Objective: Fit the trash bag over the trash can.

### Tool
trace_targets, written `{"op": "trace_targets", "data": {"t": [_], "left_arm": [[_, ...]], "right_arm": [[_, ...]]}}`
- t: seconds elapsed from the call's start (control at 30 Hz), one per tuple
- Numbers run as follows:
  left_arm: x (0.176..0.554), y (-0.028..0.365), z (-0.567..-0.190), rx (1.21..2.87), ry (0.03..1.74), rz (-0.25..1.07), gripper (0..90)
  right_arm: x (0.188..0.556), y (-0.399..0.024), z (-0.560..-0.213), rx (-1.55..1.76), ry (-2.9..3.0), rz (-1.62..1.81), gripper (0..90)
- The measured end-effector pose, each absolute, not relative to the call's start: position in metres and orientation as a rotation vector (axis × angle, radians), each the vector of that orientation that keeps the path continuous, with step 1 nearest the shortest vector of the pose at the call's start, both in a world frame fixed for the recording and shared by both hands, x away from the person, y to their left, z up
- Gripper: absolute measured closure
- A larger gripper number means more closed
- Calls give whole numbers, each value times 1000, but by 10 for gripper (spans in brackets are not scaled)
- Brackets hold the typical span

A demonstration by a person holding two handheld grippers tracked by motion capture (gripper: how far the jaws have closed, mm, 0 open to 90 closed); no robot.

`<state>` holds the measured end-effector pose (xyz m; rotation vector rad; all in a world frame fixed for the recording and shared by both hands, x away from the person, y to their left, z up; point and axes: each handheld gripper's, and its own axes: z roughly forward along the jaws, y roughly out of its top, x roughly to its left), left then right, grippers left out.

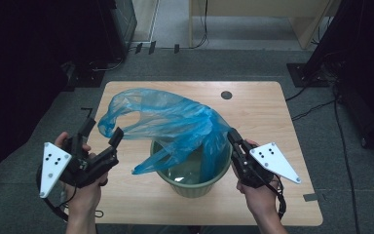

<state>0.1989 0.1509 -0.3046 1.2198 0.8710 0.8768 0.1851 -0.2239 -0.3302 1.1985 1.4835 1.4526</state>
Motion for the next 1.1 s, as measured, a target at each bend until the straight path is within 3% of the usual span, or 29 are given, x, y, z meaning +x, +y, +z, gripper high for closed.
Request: {"op": "trace_targets", "data": {"t": [0.27,0.3,0.37,0.43,0.6,0.73,1.1], "left_arm": [[208,157,-312,1244,917,819,209],[207,153,-314,1257,900,819,260],[205,147,-313,1261,861,799,499],[201,141,-311,1261,828,779,638],[191,125,-300,1239,767,723,809],[187,114,-292,1217,748,676,853],[184,75,-267,1236,686,640,865]], "right_arm": [[184,-225,-333,1197,1481,1461,898],[184,-225,-333,1197,1479,1462,898],[184,-226,-333,1194,1481,1464,898],[184,-226,-334,1189,1485,1470,872],[179,-231,-326,1161,1509,1599,584],[173,-233,-316,1103,1506,1569,446],[146,-221,-290,958,1493,1590,376]]}}
